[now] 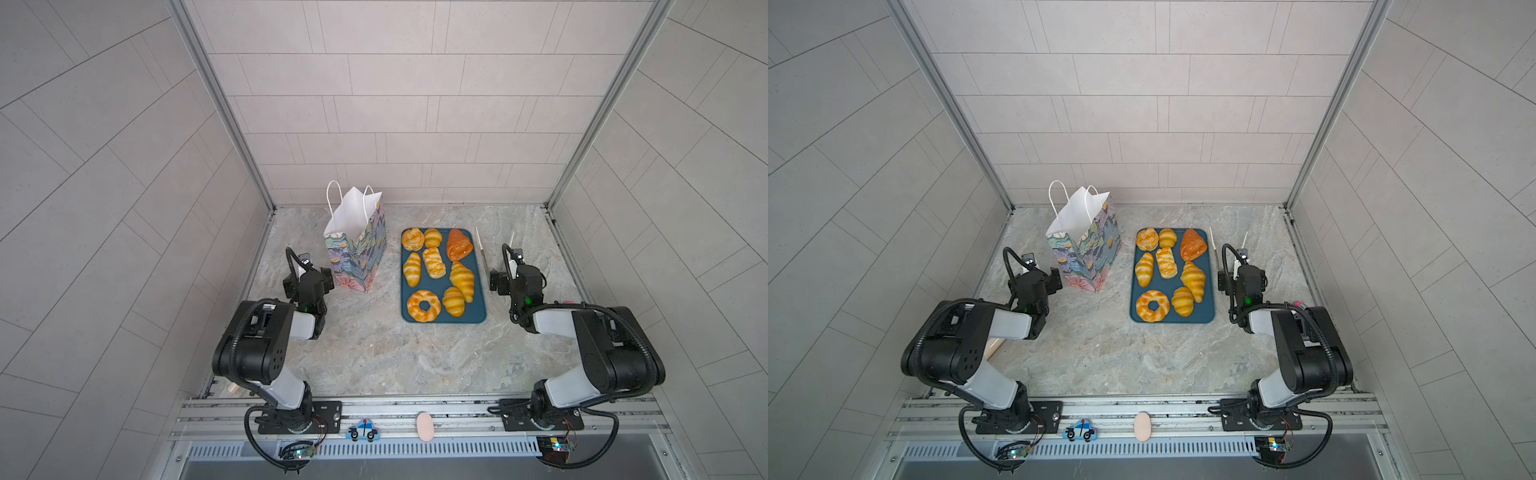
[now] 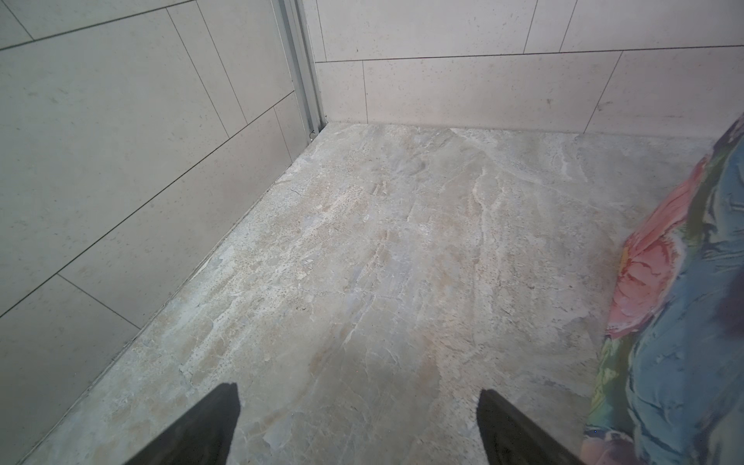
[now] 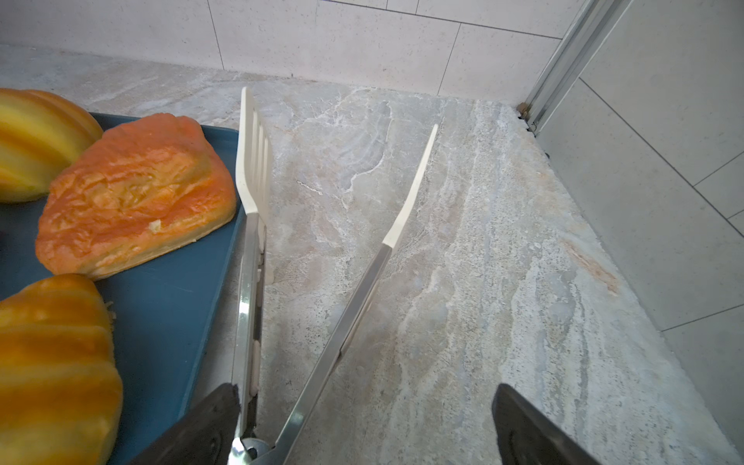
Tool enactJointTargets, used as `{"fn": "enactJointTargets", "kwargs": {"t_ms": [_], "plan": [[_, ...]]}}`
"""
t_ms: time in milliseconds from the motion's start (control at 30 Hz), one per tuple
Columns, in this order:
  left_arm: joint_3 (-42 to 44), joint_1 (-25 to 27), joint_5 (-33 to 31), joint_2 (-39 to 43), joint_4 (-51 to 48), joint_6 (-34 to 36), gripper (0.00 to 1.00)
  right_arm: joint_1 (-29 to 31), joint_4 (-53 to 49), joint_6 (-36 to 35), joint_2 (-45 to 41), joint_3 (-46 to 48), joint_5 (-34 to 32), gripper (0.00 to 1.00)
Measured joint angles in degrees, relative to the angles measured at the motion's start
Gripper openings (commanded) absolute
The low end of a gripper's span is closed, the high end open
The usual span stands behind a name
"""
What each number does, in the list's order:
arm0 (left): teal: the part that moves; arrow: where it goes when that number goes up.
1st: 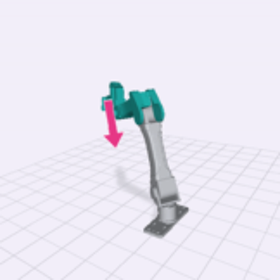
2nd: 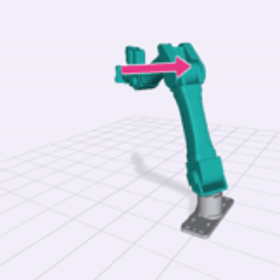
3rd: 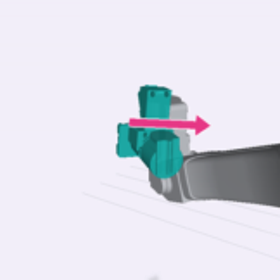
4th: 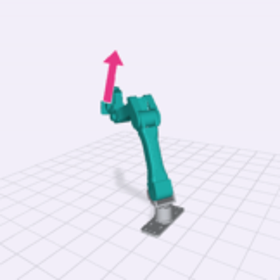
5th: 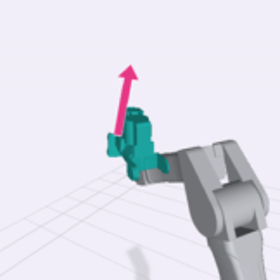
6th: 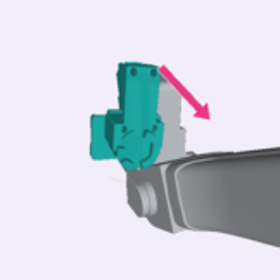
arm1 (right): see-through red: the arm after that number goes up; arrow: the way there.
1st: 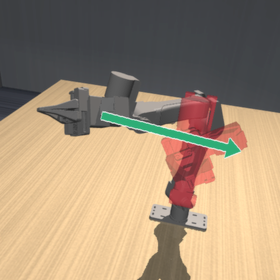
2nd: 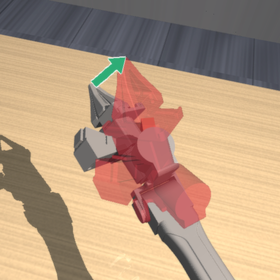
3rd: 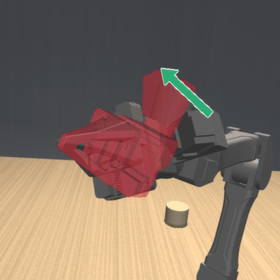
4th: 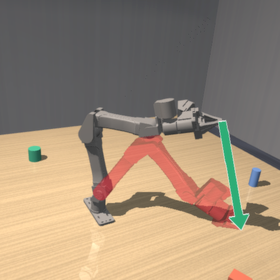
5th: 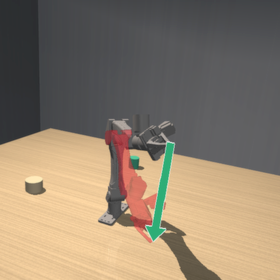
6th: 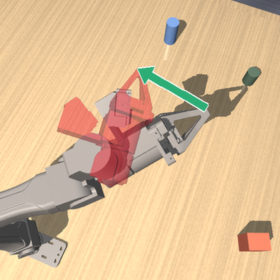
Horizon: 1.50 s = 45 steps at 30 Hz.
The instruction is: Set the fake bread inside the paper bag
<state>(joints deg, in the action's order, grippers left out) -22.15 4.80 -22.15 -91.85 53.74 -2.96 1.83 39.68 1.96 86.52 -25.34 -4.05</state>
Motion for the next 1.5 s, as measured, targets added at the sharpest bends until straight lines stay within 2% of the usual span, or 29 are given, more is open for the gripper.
{"fn": "enactJointTargets", "kwargs": {"t_ms": [533,700,967,1033,1100,1267,1333,1500], "plan": [[0.0,0.0,0.0,0.0,0.0,0.0,1.00,0.0,0.0,0.0,0.0,0.0,0.0,1.00],[0.0,0.0,0.0,0.0,0.0,0.0,1.00,0.0,0.0,0.0,0.0,0.0,0.0,0.92],[0.0,0.0,0.0,0.0,0.0,0.0,1.00,0.0,0.0,-0.1,0.0,0.0,0.0,0.86],[0.0,0.0,0.0,0.0,0.0,0.0,1.00,0.0,-0.2,-0.2,0.0,0.0,-0.3,0.87],[0.0,0.0,-0.2,0.9,-1.2,-0.1,1.00,0.0,-4.2,0.5,-0.5,-1.5,-1.4,0.90],[-5.0,-0.2,-1.6,10.2,-15.8,-1.6,1.00,-1.1,-22.0,3.9,-2.7,-15.2,-3.0,0.92],[-8.4,-0.3,-2.8,14.4,-20.9,-3.6,1.00,-1.1,-26.7,6.1,-5.0,-19.2,-3.8,0.93],[-10.2,-0.4,-4.9,23.1,-29.6,-8.1,1.00,-1.2,-38.0,11.8,-8.2,-26.2,-5.3,0.93]]}}
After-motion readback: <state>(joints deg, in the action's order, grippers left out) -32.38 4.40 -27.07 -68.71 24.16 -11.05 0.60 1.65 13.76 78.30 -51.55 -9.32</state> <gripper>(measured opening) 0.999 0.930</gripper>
